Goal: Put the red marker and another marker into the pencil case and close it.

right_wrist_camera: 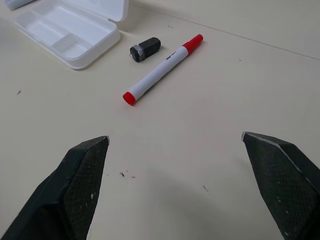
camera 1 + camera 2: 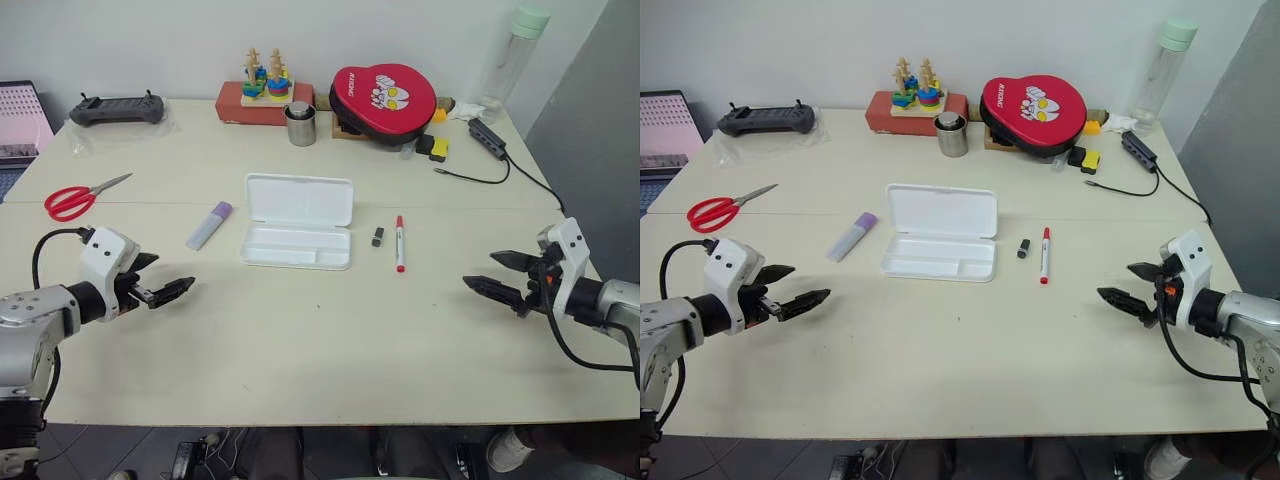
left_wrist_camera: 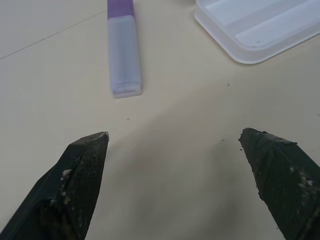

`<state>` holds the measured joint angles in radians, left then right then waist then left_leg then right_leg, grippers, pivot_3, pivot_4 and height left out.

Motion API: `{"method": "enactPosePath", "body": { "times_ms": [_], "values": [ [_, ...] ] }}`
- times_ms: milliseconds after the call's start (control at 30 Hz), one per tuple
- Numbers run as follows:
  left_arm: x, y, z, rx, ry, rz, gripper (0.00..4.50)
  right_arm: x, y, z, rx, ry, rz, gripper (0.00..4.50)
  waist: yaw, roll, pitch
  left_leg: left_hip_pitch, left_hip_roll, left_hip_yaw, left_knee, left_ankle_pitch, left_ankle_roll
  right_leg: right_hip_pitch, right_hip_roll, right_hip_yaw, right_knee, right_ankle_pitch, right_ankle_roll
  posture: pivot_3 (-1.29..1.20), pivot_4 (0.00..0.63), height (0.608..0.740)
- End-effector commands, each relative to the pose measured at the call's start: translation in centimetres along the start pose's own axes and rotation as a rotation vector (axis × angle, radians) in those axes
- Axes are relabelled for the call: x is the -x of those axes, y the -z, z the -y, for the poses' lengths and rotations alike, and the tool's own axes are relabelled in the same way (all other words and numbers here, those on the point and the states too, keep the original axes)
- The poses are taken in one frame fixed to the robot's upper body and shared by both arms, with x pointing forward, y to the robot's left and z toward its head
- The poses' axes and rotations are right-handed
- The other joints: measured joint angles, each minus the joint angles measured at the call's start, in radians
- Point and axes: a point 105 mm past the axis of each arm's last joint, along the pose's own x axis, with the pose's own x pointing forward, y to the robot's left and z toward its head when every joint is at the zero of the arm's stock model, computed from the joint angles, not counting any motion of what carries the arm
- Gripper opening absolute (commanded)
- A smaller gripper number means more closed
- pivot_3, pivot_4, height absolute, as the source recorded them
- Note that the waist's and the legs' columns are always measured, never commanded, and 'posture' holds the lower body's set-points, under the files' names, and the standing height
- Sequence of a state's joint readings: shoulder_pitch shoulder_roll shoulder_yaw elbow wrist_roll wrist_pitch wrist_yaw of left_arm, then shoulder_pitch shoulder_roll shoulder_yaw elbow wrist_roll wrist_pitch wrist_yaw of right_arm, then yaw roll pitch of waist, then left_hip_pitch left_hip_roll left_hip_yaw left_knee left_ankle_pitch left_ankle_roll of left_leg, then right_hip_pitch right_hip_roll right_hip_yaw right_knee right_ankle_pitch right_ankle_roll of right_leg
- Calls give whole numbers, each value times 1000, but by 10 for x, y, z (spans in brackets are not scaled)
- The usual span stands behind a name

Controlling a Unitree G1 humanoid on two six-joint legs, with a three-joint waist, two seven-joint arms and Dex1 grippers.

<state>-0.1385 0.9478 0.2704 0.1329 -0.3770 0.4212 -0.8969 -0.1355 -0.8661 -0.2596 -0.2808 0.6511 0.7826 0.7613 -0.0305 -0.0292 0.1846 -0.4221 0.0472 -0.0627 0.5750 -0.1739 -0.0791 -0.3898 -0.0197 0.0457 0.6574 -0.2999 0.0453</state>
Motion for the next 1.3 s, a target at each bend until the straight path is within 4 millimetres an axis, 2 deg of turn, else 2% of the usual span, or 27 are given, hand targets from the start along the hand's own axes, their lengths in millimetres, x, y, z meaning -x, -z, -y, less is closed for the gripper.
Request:
{"method": "enactPosePath", "body": {
  "times_ms": [33, 167, 333, 533, 767, 967, 1067, 1133, 1233, 1300],
  "values": [
    [4, -8, -4, -23, 0, 1, 4500, 6, -11, -1, 22, -2, 36, 4467, 0, 0, 0, 0, 0, 0, 0, 0, 0, 0, 0, 0, 0, 0, 0, 0, 150, 740],
    [2, 2, -4, -7, -11, -46, 4500, 4, -10, -1, 18, 6, 40, 4467, 0, 0, 0, 0, 0, 0, 0, 0, 0, 0, 0, 0, 2, 0, 0, 0, 150, 740],
    [-1, 5, -2, -5, -4, -59, 4500, 6, -7, 0, 12, 7, 34, 4467, 0, 0, 0, 1, 0, 0, 1, 0, 0, 0, 0, 0, 2, 0, 0, 0, 150, 740],
    [-1, 15, -1, -13, -9, -101, 4500, -3, -7, -5, 12, -36, 29, 4467, 0, 0, 0, 2, 0, 0, 2, 0, 0, 1, 0, 0, 5, 0, 0, 0, 150, 740],
    [2, 19, -4, -24, -29, -121, 4500, -5, -9, -5, 10, -56, 33, 4467, -1, 0, 0, 3, 0, 0, 3, 0, 0, 1, 0, 1, 7, 0, 0, 0, 150, 740],
    [1, 13, -4, -24, -21, -86, 4500, -4, -5, -6, -2, -61, 26, 4467, 1, 0, 0, 3, 0, 0, 3, 0, 0, 2, 0, 1, 7, 0, 0, 0, 150, 740],
    [-7, 8, 2, -41, 18, -50, 4500, -4, -5, -13, -6, -88, 28, 4467, 1, 0, 0, 4, 0, 0, 3, 0, 0, 2, 0, 1, 8, 1, 0, 0, 150, 740],
    [-17, 0, 13, -48, 80, -16, 4500, -3, -12, -20, 1, -125, 52, 4467, 2, 0, 0, 4, 0, 0, 4, 0, 0, 2, 1, 1, 8, 1, 0, 0, 150, 740],
    [-39, -10, 34, -109, 214, -2, 4500, -6, -34, -37, 25, -205, 119, 4467, 2, 0, 0, 3, 0, 0, 9, 0, 0, 3, 1, 1, 10, 1, 1, 0, 150, 740],
    [-54, -22, 40, -160, 274, 22, 4500, -12, -49, -48, 54, -241, 160, 4467, 2, 0, 0, 3, 0, 0, 13, 0, 0, 3, 1, 1, 13, 1, 2, 0, 150, 740]
  ]
}}
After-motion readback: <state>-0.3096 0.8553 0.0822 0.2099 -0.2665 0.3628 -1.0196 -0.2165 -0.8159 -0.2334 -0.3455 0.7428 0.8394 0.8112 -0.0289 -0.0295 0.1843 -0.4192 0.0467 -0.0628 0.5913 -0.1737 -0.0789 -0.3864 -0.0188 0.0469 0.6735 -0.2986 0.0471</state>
